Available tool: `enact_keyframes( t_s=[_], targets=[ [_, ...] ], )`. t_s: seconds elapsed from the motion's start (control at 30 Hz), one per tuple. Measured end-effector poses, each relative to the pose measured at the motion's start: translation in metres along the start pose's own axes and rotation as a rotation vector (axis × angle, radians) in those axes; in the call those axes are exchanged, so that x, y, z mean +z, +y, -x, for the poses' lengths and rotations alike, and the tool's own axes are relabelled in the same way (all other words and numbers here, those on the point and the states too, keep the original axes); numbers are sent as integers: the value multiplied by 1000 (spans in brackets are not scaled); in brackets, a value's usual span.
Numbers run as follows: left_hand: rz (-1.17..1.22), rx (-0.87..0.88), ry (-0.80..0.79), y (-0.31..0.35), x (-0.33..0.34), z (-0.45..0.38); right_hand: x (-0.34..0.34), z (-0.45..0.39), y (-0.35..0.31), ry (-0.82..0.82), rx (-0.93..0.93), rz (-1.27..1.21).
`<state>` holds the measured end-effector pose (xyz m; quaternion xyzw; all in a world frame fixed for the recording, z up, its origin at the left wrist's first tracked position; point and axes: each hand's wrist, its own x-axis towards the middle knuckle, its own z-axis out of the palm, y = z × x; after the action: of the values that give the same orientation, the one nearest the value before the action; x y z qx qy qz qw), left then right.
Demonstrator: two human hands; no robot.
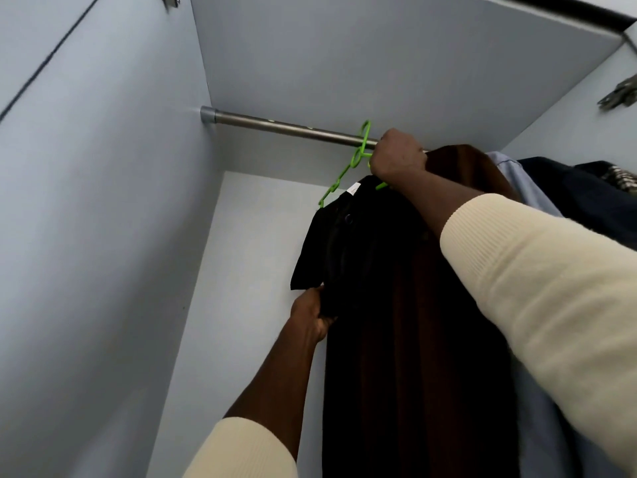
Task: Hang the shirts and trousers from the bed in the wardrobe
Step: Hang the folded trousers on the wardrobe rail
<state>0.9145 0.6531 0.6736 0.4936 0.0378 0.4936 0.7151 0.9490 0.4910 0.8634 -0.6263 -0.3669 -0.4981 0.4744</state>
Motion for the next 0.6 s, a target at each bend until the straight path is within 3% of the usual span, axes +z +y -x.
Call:
enact_keyframes(
  t_s=[0.27, 0.47, 0.6],
  targets=[
    [-58, -11, 45, -2, -6, 3, 2, 7, -1, -67, 39, -120],
    [16, -4, 24, -17, -4, 4, 17, 44, 18, 78, 244, -414],
    [-9, -14, -32, -31, 11, 10, 41, 89, 33, 23, 324, -669]
  ],
)
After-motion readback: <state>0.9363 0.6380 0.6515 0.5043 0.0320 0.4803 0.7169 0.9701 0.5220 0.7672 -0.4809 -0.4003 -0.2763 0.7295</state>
